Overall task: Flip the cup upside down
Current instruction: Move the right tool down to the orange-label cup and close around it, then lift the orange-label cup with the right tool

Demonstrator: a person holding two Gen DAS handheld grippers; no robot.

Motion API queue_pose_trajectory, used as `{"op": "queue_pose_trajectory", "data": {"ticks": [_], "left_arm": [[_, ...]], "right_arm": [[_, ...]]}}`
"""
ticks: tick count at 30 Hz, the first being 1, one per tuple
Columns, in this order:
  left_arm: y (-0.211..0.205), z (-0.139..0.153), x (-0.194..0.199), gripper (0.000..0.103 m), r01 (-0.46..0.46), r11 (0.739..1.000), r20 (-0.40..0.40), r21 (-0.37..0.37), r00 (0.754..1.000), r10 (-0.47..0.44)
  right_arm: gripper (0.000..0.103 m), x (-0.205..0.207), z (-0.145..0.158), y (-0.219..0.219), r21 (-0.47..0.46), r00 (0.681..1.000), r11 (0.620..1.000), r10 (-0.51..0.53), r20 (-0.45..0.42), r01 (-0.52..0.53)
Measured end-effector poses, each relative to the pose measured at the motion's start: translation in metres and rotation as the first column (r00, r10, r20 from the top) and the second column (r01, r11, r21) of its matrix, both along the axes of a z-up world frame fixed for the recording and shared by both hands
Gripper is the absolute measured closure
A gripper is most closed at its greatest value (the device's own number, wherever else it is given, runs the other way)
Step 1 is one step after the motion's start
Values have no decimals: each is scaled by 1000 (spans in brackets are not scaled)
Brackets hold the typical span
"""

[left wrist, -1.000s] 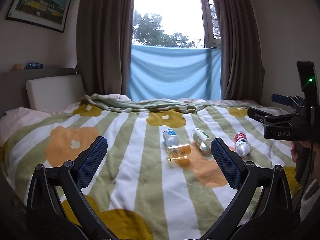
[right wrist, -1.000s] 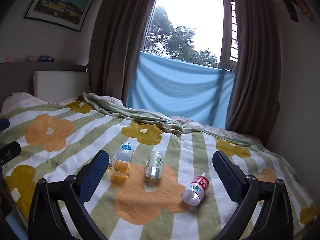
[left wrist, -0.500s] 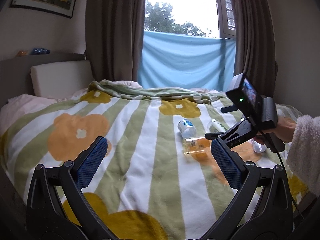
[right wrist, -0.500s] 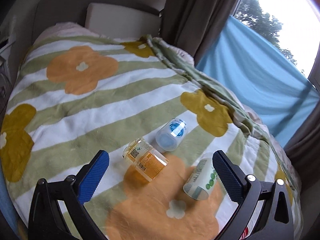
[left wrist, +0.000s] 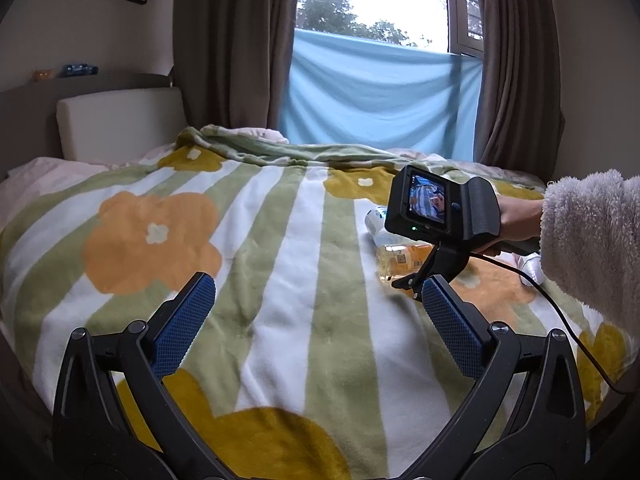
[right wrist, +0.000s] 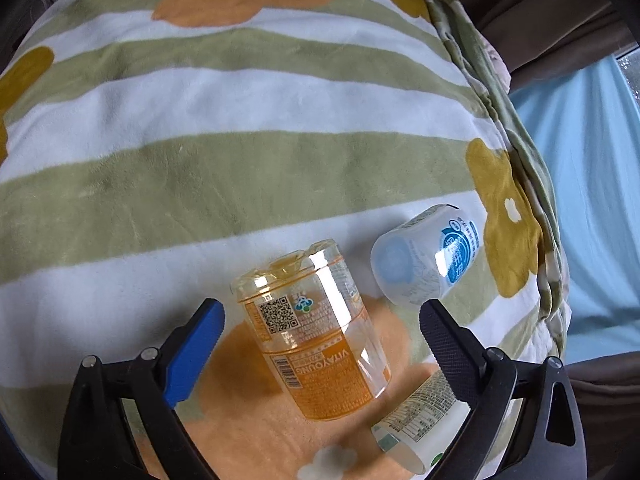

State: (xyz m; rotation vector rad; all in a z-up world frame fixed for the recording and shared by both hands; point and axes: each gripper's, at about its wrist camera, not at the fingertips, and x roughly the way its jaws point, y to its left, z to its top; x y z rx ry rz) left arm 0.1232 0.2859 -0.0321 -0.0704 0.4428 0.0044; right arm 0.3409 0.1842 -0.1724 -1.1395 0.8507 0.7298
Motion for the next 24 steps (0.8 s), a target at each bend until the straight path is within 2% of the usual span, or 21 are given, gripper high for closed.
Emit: {"op": "queue_pose_trajectory", "data": {"ticks": [4,9,11,18,24], "left_arm": [[-1,-4,3,0,8,1000,-15,1,1000,-8],[-2,-7,5,0,15,1000,-35,-3,999,-15],[-2,-8,6,0,17,1000,-39,-8,999,-17],[1,-5,1,0,25,999,-40,-22,999,-26],[3,-2,-7,0,48,998,-31,-47,998,-50]], "right_arm": [[26,11,-11,4,-66,999,998,-1,-33,-1],[31,11,-12,7,-73,999,997,-10,-46,7],[40,8,-11,8,-71,999,997,-10,-44,7],[40,-3,-5,3,-82,995,993,-84,-58,80],[40,-32,21,-18,-58,974,978,-204,-101,199]]}}
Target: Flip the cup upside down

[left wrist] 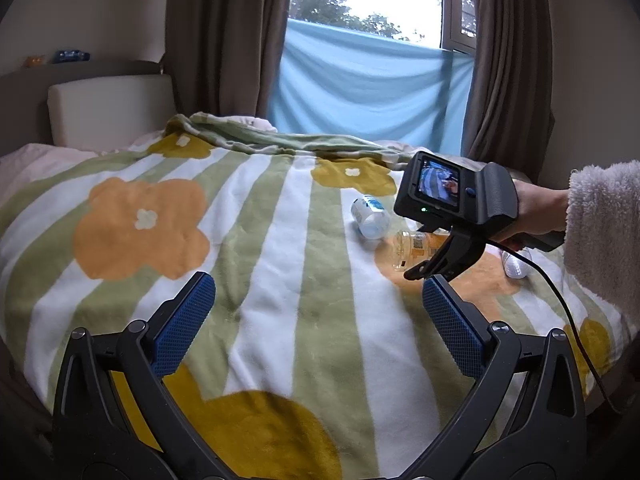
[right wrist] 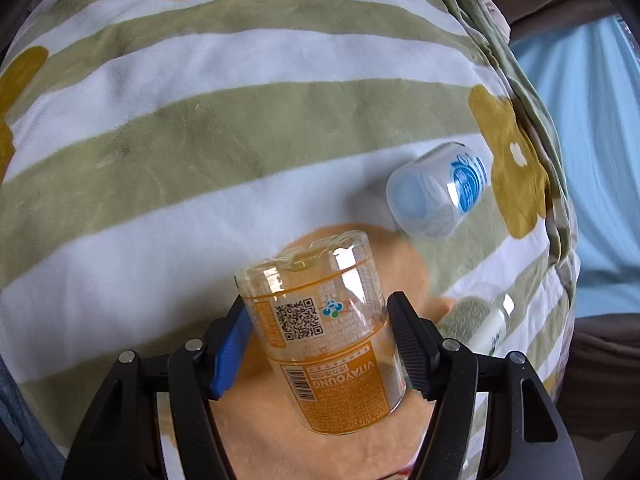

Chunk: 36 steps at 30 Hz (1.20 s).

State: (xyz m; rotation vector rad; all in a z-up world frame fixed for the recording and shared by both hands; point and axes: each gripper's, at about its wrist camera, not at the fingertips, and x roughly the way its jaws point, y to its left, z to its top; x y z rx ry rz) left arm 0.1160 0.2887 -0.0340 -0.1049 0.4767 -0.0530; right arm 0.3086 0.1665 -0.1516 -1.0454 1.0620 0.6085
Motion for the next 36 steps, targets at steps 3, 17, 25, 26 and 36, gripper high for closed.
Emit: {"op": "queue_pose_trajectory", "data": {"ticks": [3,17,25,26,36], "left_arm": [[1,0,-4,0,18,1000,-1,-19,1000,-18],[-9,9,-25,0,99,994,45,-44,994,-97],[-1,11,-30,0,93,994,50,-64,995,-90],[0,11,-30,0,93,993,50,-68,995,-90],[2,12,-24,0,92,993,18,-77,996,-91]], "right_arm": [[40,-23,2,-14,-43,997,997,-72,-23,71],[40,-74,-16,-65,47,850,884,-431,-304,465],[40,-58,-29,-79,73,714,756,-576,-399,651],[40,-58,-31,-80,69,711,753,-583,-393,655],[13,-54,-27,-92,165,724,732,-565,-395,661]]}}
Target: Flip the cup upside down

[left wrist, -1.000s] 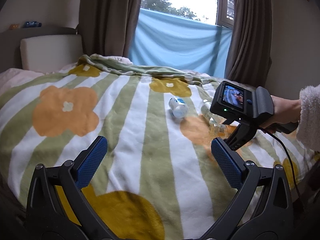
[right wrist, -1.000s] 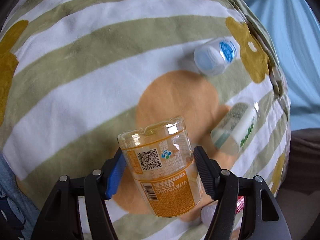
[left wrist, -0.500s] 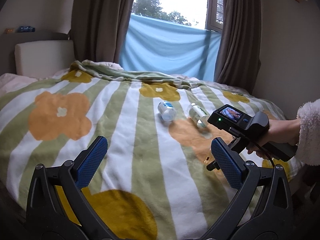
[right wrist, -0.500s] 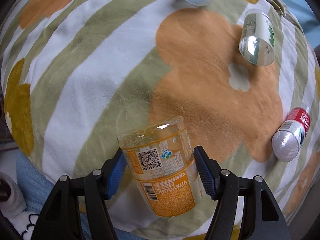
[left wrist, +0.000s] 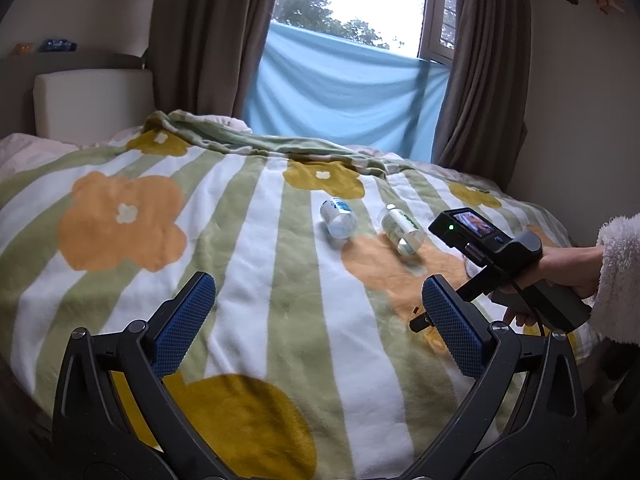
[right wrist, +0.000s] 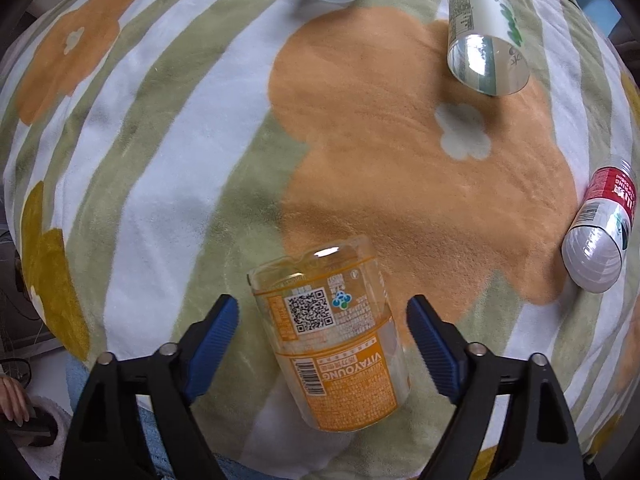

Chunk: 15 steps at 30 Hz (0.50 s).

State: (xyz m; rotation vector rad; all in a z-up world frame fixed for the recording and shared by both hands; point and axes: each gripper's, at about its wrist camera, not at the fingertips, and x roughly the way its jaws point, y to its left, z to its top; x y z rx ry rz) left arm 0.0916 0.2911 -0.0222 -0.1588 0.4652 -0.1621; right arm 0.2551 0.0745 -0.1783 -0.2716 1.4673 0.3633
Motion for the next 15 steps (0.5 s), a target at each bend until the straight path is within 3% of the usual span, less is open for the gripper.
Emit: {"op": "queue_pose_trajectory", "data": {"ticks": [4,6,9,12,15], "left_arm": [[-9,5,3,0,9,1000,-17,17,1000,-9],[-15,8,6,0,11,1000,-30,19,1000,-10],[-28,10,14,0,29,1000,-66,-10,997,-29],[-46,10,29,0,55,998,-129,-33,990,-59],[-71,2,51,0,92,994,-224,-58,969,-103]], "right_arm": [[13,-20,29,-5,-3,985,996,86,152,-87],[13,-40,49,-11,-7,954,991,130,268,-133],[13,-67,92,-27,48,886,987,116,450,-154],[13,-86,138,-38,58,756,984,89,648,-166],[13,-124,159,-51,56,571,986,45,820,-158]]}}
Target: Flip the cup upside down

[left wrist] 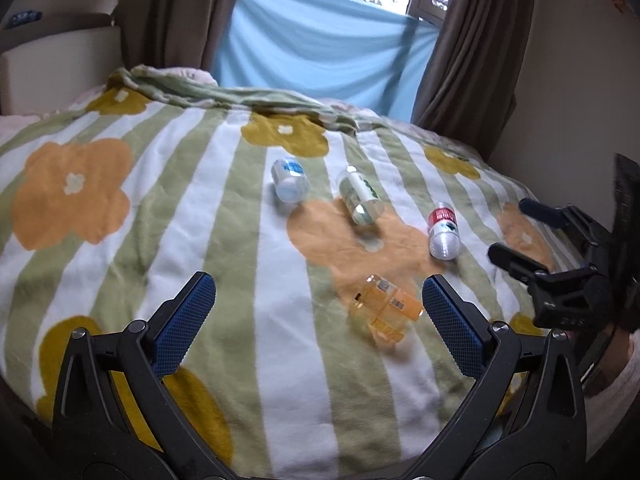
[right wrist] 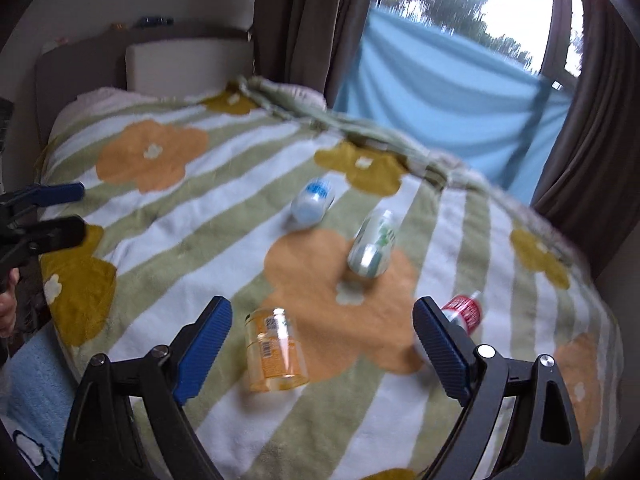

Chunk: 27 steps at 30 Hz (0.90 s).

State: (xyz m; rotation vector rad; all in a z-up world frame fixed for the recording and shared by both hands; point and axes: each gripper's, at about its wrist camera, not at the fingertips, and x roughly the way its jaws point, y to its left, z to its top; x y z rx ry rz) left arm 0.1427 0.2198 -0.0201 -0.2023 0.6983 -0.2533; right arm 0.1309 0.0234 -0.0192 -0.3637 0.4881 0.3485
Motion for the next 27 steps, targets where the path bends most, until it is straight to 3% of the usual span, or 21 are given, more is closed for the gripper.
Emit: {"op": "queue_pose_trajectory", "data": {"ticks": [2,4,5,8,10,18,23,27], "left_arm": [[-17,-12,17,0,24,999,-100,-32,995,-27],[-32,-25,33,0,40,994,-202,-106,977,-61],[-40,-33,43,0,43,989,-259,-140,963,-78],[-60,-57,72,0,26,977,-419,-212,901,-115],[-73,-73,93,0,-8,973,-522,-231,845,-117],[-98,-122,140,1,-181,946,-742,-269,665,-84],[-104,-137,149,5,-249,946,-782,-208,624,-8],[-103,-144,153,9,-286,943,-784,-169,619,47]], "right_arm": [[13,-17,1,-11,47,993,999,-30,113,25],[11,-29,0,-22,140,984,989,-77,160,54],[0,-32,-2,-27,187,982,980,-96,163,65],[0,-43,-7,-44,308,973,949,-136,188,74],[0,-51,-9,-54,363,964,928,-166,210,81],[0,-74,-15,-89,491,963,870,-160,218,34],[0,-75,-24,-100,527,965,850,-157,209,24],[0,-78,-26,-104,541,967,841,-139,213,2]]}}
